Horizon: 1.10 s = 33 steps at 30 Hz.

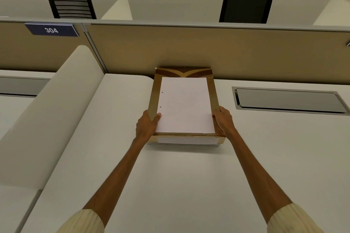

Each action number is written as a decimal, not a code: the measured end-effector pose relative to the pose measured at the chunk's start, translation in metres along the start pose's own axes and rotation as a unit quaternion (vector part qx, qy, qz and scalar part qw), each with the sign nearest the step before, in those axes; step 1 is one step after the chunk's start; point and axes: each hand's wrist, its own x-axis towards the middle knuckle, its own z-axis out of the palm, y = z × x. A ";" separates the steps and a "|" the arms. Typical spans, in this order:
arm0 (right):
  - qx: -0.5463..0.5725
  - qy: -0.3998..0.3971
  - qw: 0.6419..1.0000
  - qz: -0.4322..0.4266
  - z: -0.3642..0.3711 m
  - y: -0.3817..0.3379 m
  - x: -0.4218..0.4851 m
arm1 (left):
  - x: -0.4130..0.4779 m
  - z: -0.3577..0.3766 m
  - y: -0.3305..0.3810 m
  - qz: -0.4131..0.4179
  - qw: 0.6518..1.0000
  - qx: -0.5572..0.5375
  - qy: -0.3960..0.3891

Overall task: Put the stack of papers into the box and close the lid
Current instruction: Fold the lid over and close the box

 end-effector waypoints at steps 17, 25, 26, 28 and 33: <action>-0.126 0.009 0.989 -0.074 0.022 0.022 -0.003 | -0.005 0.021 -0.011 0.033 0.998 0.039 0.038; -0.082 -0.008 0.995 -0.062 0.017 0.023 0.003 | 0.004 0.017 -0.016 0.023 0.996 0.079 0.026; -0.064 -0.006 0.996 -0.055 0.015 0.020 0.007 | 0.009 0.013 -0.017 0.027 0.997 0.066 0.022; -0.017 0.024 0.998 -0.047 0.010 0.008 0.021 | 0.026 0.005 -0.012 0.030 0.999 0.012 0.027; 0.091 0.115 0.989 -0.014 0.002 -0.035 0.071 | 0.084 -0.010 0.021 0.005 0.985 -0.164 0.046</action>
